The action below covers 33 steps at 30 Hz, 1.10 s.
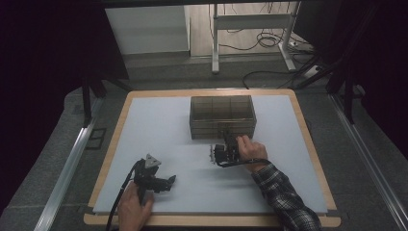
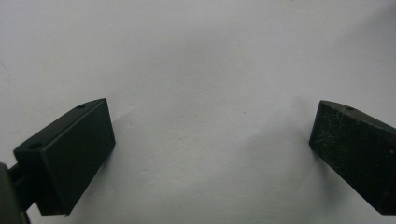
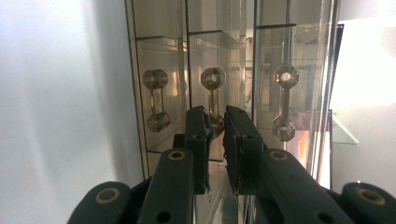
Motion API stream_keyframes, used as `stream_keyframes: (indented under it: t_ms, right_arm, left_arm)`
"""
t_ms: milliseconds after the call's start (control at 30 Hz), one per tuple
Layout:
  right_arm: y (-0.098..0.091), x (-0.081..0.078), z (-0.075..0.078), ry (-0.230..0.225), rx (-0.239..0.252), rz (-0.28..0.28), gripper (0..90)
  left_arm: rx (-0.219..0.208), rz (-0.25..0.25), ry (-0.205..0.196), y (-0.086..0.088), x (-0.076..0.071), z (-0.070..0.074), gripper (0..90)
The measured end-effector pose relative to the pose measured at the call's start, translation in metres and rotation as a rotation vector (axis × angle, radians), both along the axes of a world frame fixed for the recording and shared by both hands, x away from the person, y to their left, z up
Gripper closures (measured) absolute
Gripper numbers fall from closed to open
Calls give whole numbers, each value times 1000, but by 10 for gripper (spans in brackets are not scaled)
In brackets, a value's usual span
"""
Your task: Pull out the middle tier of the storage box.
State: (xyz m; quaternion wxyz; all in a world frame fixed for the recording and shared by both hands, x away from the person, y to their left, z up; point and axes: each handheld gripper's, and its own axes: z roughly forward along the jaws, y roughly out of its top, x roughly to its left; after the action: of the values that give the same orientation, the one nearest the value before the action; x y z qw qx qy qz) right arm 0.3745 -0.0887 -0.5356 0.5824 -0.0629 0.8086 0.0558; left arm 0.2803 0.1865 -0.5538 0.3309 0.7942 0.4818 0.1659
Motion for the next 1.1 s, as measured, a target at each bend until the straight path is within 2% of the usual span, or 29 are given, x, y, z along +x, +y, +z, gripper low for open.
stream_keyframes:
  t_ms: [167,300,333,433,467,500,533,600,633,667,700,733,767,800,967,1000,1100]
  right_arm:
    - [-1,-5,0,0,10,11,799]
    - [-3,-7,0,26,20,20,798]
    - [-4,-9,0,3,18,17,798]
    - [-5,-12,1,18,22,22,797]
    - [-5,-11,2,64,22,32,797]
    - [-5,-14,2,18,19,18,797]
    - [-5,-16,2,12,15,11,797]
    - [-6,-17,2,25,28,30,797]
    - [-6,-17,2,69,27,40,797]
    - [-6,-20,2,26,27,29,796]
    - [-6,-19,3,73,30,41,796]
    - [-6,-21,2,19,28,31,796]
    - [-7,-20,2,73,33,47,796]
    - [-7,-23,2,25,31,33,795]
    - [-7,-23,2,18,23,25,785]
    - [-7,-21,2,30,36,41,785]
    - [-8,-21,3,29,37,35,765]
  left_arm:
    - [0,0,0,0,0,0,0]
    - [0,0,0,0,0,0,0]
    - [0,0,0,0,0,0,0]
    - [0,0,0,0,0,0,0]
    - [0,0,0,0,0,0,0]
    - [0,0,0,0,0,0,0]
    - [0,0,0,0,0,0,0]
    - [0,0,0,0,0,0,0]
    - [0,0,0,0,0,0,0]
    - [1,0,0,0,0,0,0]
    - [1,0,0,0,0,0,0]
    - [0,0,0,0,0,0,0]
    - [1,1,0,0,0,0,0]
    - [0,0,0,0,0,0,0]
    - [0,0,0,0,0,0,0]
    - [0,0,0,0,0,0,0]
    - [1,0,1,0,0,0,0]
